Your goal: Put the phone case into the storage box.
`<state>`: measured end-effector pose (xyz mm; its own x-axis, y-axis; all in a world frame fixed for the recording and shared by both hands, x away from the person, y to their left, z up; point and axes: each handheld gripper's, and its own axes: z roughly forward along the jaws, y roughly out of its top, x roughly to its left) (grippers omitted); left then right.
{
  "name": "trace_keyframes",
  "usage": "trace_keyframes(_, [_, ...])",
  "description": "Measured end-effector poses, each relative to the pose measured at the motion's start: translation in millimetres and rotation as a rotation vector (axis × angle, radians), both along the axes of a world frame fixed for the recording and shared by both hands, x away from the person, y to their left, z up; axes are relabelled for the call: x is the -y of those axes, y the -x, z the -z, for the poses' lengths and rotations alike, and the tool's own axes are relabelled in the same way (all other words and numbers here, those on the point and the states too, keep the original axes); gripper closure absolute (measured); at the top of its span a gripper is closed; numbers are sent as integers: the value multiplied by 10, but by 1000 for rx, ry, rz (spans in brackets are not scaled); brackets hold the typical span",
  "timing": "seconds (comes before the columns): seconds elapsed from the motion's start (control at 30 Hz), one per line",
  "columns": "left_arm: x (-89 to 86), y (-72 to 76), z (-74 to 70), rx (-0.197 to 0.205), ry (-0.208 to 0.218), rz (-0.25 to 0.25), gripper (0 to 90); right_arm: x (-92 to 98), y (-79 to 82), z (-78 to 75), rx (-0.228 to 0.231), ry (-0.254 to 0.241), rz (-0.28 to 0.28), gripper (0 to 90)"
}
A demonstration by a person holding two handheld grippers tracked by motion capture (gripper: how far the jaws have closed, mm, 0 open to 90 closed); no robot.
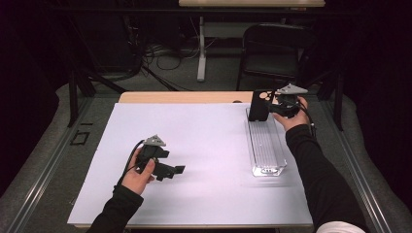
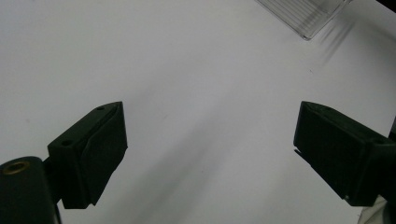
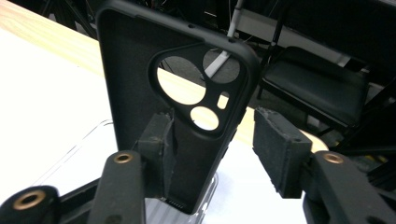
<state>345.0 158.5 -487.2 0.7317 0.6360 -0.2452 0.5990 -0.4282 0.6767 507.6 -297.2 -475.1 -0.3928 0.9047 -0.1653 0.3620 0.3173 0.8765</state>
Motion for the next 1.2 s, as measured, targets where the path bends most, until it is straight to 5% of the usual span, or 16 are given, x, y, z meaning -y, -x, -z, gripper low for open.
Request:
trace_keyframes(0.53, [55,-42,4,3,3,11,99,-9,288,-37,-37,-41,2,390])
trace_keyframes(0.63, [50,-50,3,3,4,12,99,5,363,-62,-47,-81,-2,367])
trace_keyframes(0.83, [33,-61,-3,3,9,9,99,-30,571,-121,-81,-133,-27,241])
trace_keyframes(1.1, [12,-69,-12,8,16,6,99,-232,933,-251,-104,-93,-69,139])
trace_keyframes(1.2, [12,-71,-8,10,13,7,100,-318,1071,-280,-114,-134,-106,114])
